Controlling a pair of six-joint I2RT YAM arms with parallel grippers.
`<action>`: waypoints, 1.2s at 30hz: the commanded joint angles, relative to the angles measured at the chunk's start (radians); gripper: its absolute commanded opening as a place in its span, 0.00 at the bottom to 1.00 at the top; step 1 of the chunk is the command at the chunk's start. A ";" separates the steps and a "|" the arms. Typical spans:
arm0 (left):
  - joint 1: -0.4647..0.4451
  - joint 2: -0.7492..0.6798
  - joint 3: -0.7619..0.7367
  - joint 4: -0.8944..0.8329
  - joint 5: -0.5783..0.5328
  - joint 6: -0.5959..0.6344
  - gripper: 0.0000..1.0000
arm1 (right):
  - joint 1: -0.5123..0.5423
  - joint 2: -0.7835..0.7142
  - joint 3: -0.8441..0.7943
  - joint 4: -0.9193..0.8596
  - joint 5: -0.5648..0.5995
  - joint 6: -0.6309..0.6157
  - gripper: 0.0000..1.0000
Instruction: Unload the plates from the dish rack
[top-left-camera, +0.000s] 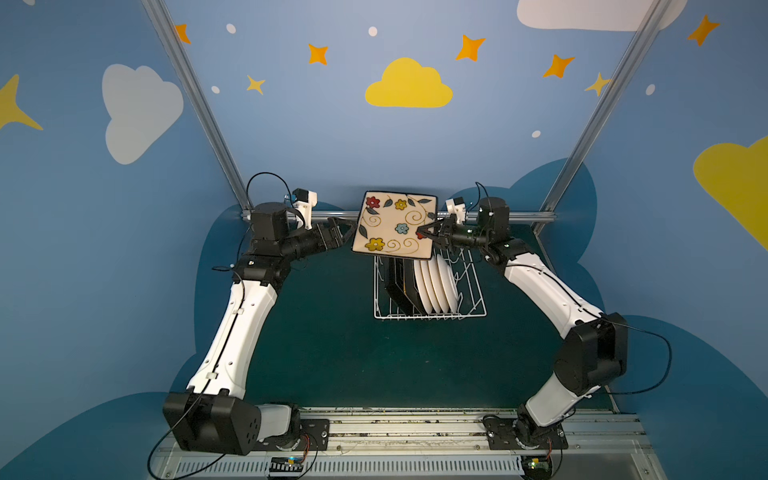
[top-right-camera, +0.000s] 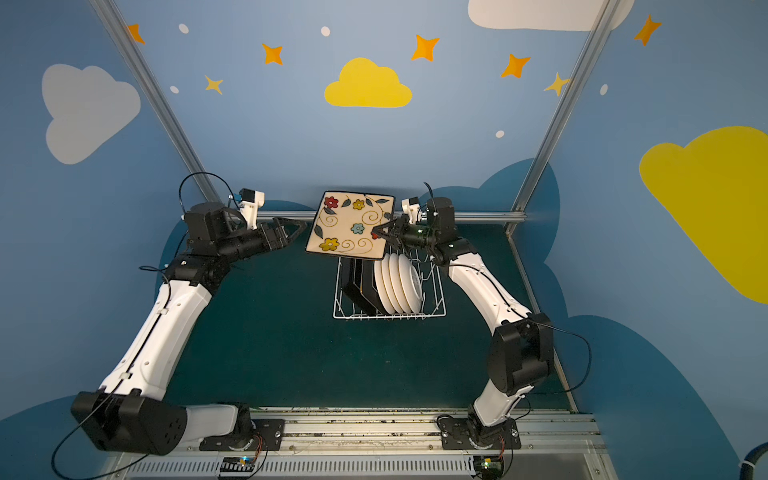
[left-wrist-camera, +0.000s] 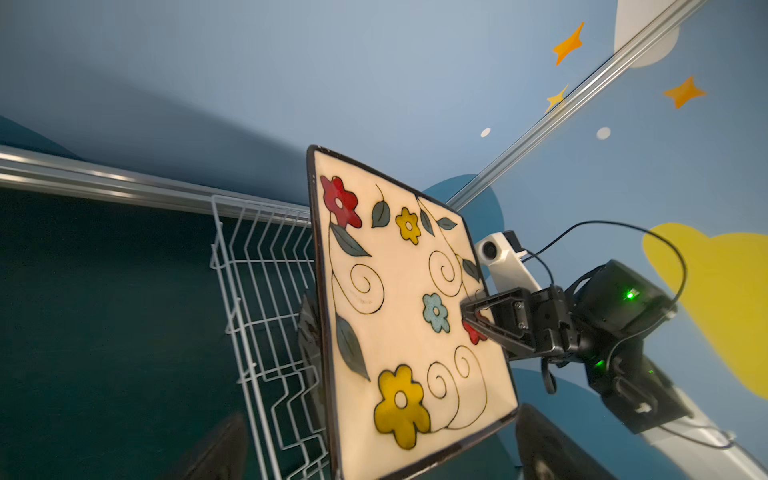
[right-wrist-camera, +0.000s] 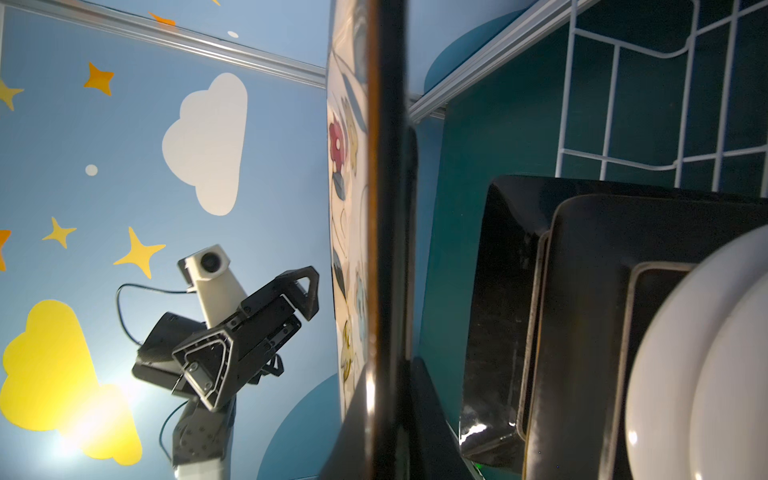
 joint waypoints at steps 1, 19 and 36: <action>0.004 0.041 -0.017 0.134 0.120 -0.166 0.98 | -0.001 -0.063 0.027 0.207 -0.072 -0.006 0.00; -0.036 0.159 -0.019 0.214 0.232 -0.263 0.86 | 0.034 -0.016 0.035 0.222 -0.122 0.011 0.00; -0.050 0.147 -0.065 0.248 0.226 -0.286 0.41 | 0.042 0.007 0.027 0.234 -0.129 0.023 0.00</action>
